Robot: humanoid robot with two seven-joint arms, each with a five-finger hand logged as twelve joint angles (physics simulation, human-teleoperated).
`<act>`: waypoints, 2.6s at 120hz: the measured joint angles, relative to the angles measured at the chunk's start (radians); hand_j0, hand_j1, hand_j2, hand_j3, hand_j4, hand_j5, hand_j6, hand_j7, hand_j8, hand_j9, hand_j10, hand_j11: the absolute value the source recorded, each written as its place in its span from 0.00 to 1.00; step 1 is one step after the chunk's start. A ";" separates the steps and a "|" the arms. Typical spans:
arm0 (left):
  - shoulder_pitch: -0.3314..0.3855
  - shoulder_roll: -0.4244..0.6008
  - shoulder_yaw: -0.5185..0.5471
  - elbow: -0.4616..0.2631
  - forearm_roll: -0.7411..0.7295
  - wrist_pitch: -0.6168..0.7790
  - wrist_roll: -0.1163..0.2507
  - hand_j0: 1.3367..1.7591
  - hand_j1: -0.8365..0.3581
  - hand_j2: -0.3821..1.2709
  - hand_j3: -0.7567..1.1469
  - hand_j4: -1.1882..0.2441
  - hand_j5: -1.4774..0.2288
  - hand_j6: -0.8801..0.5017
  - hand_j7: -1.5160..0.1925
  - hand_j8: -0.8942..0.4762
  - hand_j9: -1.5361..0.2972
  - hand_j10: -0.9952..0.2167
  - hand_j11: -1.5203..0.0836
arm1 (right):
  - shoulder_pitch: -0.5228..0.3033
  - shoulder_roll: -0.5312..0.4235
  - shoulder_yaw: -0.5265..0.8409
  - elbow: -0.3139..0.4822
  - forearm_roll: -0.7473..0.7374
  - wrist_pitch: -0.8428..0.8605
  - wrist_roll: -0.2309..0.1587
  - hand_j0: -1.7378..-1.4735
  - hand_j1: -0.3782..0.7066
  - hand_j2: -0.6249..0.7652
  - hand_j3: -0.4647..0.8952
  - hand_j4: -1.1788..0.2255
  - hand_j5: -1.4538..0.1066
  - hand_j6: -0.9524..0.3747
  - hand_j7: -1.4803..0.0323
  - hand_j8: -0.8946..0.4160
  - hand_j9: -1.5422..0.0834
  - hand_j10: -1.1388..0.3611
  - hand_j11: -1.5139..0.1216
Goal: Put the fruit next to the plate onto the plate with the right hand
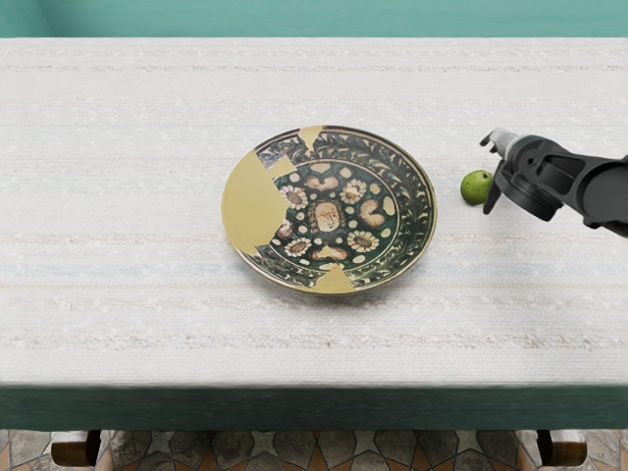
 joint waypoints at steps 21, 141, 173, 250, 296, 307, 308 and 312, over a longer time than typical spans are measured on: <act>-0.001 0.000 0.000 0.000 0.000 0.000 0.000 0.76 0.98 0.23 0.40 0.82 0.85 0.63 0.88 0.64 0.83 0.81 0.94 | -0.008 0.001 -0.001 0.001 -0.020 -0.007 0.000 0.30 0.25 0.42 0.34 0.69 0.76 0.56 0.80 0.52 0.78 0.62 0.76; 0.000 0.000 -0.001 0.000 0.000 0.000 0.000 0.76 0.98 0.23 0.40 0.82 0.85 0.63 0.88 0.64 0.83 0.81 0.94 | -0.027 0.030 -0.002 0.006 -0.069 -0.024 0.000 0.30 0.35 0.41 0.34 0.63 0.69 0.50 0.73 0.46 0.72 0.56 0.69; 0.000 0.000 0.000 0.000 0.000 0.000 0.000 0.76 0.98 0.23 0.40 0.82 0.85 0.63 0.88 0.64 0.83 0.81 0.94 | -0.032 0.029 -0.001 0.007 -0.072 -0.025 0.000 0.30 0.41 0.40 0.34 0.59 0.64 0.45 0.68 0.42 0.67 0.53 0.65; 0.000 0.000 0.000 0.000 0.000 0.000 0.000 0.76 0.98 0.23 0.40 0.82 0.85 0.63 0.88 0.64 0.83 0.81 0.94 | -0.043 0.026 -0.002 0.008 -0.073 -0.025 0.000 0.30 0.51 0.39 0.34 0.52 0.56 0.38 0.60 0.34 0.60 0.46 0.57; 0.000 0.000 0.001 0.000 0.000 0.000 0.000 0.76 0.98 0.23 0.40 0.82 0.85 0.63 0.88 0.64 0.83 0.81 0.94 | -0.046 0.024 -0.002 0.007 -0.076 -0.024 0.000 0.31 0.57 0.42 0.34 0.48 0.51 0.38 0.54 0.30 0.54 0.42 0.52; 0.000 0.000 0.000 0.000 0.000 0.000 0.000 0.76 0.98 0.23 0.40 0.82 0.85 0.63 0.88 0.64 0.83 0.81 0.94 | -0.045 0.024 -0.002 0.007 -0.075 -0.023 0.000 0.31 0.57 0.43 0.34 0.47 0.49 0.40 0.53 0.31 0.53 0.42 0.51; 0.000 0.000 0.000 0.000 0.000 0.000 0.000 0.76 0.98 0.23 0.40 0.82 0.85 0.63 0.88 0.64 0.83 0.81 0.94 | -0.045 0.024 -0.002 0.007 -0.075 -0.022 0.000 0.31 0.57 0.43 0.34 0.47 0.49 0.40 0.53 0.31 0.53 0.41 0.51; 0.000 0.000 -0.001 0.000 0.000 0.000 0.000 0.76 0.98 0.23 0.40 0.82 0.85 0.63 0.88 0.64 0.83 0.81 0.94 | -0.045 0.025 -0.002 0.007 -0.075 -0.022 0.000 0.31 0.58 0.43 0.34 0.47 0.49 0.40 0.53 0.31 0.52 0.41 0.50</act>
